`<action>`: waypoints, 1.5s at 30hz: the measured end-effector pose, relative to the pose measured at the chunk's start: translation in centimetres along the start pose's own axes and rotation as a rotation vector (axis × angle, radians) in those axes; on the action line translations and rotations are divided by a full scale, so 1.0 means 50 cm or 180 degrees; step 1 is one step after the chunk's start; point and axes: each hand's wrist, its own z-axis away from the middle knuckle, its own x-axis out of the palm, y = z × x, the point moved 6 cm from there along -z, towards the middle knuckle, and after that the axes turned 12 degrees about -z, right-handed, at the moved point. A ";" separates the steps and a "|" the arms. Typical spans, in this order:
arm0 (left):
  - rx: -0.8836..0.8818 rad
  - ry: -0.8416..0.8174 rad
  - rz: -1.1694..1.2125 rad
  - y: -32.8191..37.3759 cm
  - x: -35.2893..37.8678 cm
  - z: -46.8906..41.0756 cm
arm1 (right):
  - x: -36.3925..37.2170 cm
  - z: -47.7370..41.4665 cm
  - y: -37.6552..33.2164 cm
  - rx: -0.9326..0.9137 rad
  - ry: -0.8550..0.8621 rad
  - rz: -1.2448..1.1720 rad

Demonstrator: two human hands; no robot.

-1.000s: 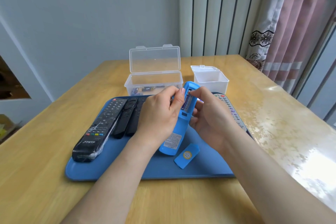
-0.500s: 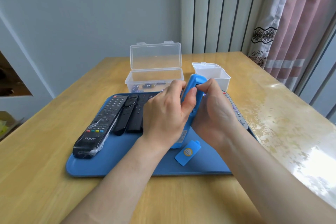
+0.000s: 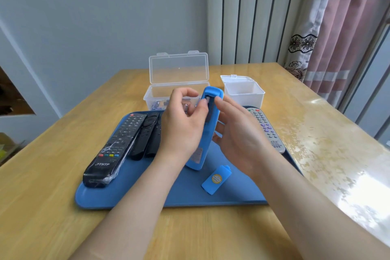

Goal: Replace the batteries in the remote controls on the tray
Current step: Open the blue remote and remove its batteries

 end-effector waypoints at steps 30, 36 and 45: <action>-0.1227 -0.0703 0.1621 0.006 -0.016 0.003 | 0.050 0.015 0.000 -0.0639 -0.0503 0.0379; -0.0950 -0.0585 0.1483 0.013 -0.010 0.008 | 0.044 0.012 -0.006 -0.0879 -0.0179 0.0358; 0.1140 -0.0345 -0.0509 0.027 0.053 0.034 | -0.027 -0.001 0.006 -0.0076 0.0560 -0.0321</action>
